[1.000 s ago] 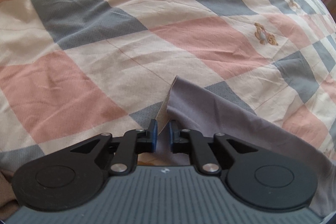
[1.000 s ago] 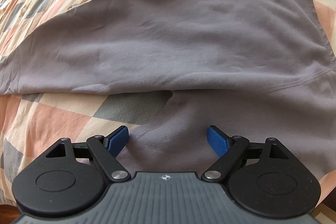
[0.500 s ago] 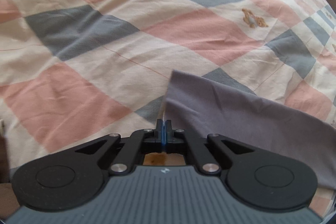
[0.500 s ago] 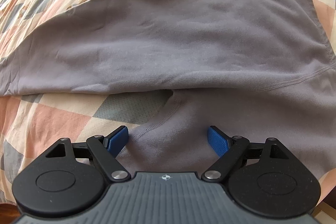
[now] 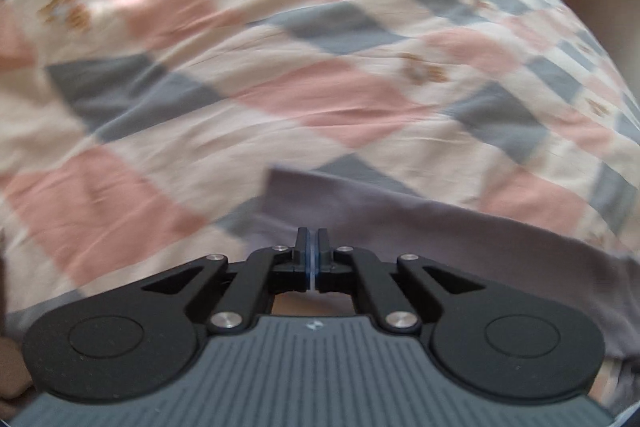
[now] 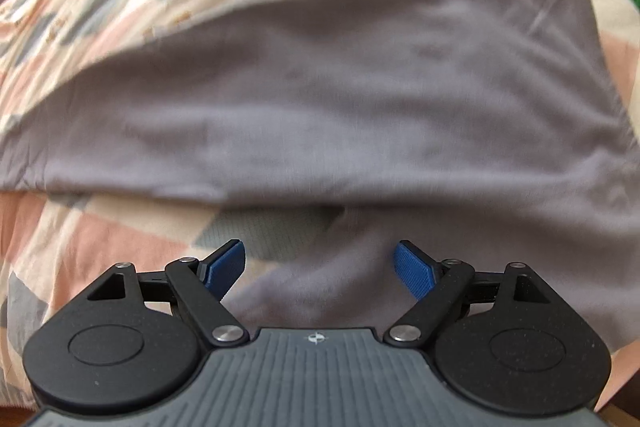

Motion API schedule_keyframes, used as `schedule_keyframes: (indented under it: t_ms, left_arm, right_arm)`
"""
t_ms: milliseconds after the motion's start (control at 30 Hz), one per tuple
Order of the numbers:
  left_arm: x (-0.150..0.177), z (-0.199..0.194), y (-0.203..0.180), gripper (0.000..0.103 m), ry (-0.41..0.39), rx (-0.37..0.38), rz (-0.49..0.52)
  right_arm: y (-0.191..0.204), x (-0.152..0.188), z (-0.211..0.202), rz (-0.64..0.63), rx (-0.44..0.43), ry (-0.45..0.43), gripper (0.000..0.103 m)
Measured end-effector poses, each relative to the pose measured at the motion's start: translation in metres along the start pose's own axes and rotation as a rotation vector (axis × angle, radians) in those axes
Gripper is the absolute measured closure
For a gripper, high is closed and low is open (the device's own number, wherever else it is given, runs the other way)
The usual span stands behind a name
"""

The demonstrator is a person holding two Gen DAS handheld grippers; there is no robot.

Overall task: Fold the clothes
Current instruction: 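Pull the pinched edge away from the garment with the left gripper, then open, then move the right gripper to the waistband and close on it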

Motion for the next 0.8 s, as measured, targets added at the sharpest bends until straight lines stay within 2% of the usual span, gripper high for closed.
schedule_keyframes:
  t_ms: [100, 133, 167, 233, 300, 367, 467, 600, 700, 800]
  left_arm:
    - [0.015, 0.031, -0.014, 0.097, 0.077, -0.096, 0.078]
    - [0.022, 0.042, -0.008, 0.096, 0.108, -0.149, 0.061]
    - [0.029, 0.05, 0.001, 0.095, 0.136, -0.207, 0.029]
    - [0.037, 0.05, 0.019, 0.094, 0.152, -0.267, -0.088]
    - [0.044, 0.036, 0.029, 0.094, 0.144, -0.301, -0.173]
    - [0.052, 0.019, 0.026, 0.094, 0.138, -0.302, -0.191]
    - [0.072, -0.004, -0.008, 0.094, 0.166, -0.2, -0.21]
    - [0.104, -0.03, -0.093, 0.094, 0.208, 0.028, -0.194]
    - [0.117, -0.038, -0.17, 0.094, 0.218, 0.179, -0.145]
    - [0.11, -0.036, -0.241, 0.094, 0.187, 0.247, -0.029]
  right_arm:
    - [0.003, -0.005, -0.002, -0.039, -0.009, -0.041, 0.021]
    - [0.001, -0.006, 0.001, -0.053, 0.0, -0.034, 0.021]
    - [-0.001, -0.006, 0.004, -0.065, 0.012, -0.024, 0.021]
    - [-0.013, -0.003, 0.01, -0.074, 0.079, 0.023, 0.023]
    - [-0.029, 0.003, 0.002, -0.046, 0.089, 0.041, 0.024]
    - [-0.046, 0.006, -0.013, -0.014, 0.073, 0.014, 0.024]
    - [-0.071, 0.003, -0.038, 0.02, 0.073, -0.058, 0.024]
    - [-0.11, -0.014, -0.065, 0.055, 0.095, -0.186, 0.029]
    - [-0.135, -0.036, -0.07, 0.055, 0.079, -0.251, 0.037]
    - [-0.139, -0.064, -0.063, -0.021, 0.036, -0.28, 0.037]
Point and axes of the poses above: each gripper's, at about its wrist camera, not at the fingertips, and z roughly the way its jaws point, y to its left, x to its underside, the point moved 2 cm from there along z, roughly the way its jaws point, and after that the axes turned 8 degrees about -x, right-handed, at the moved point
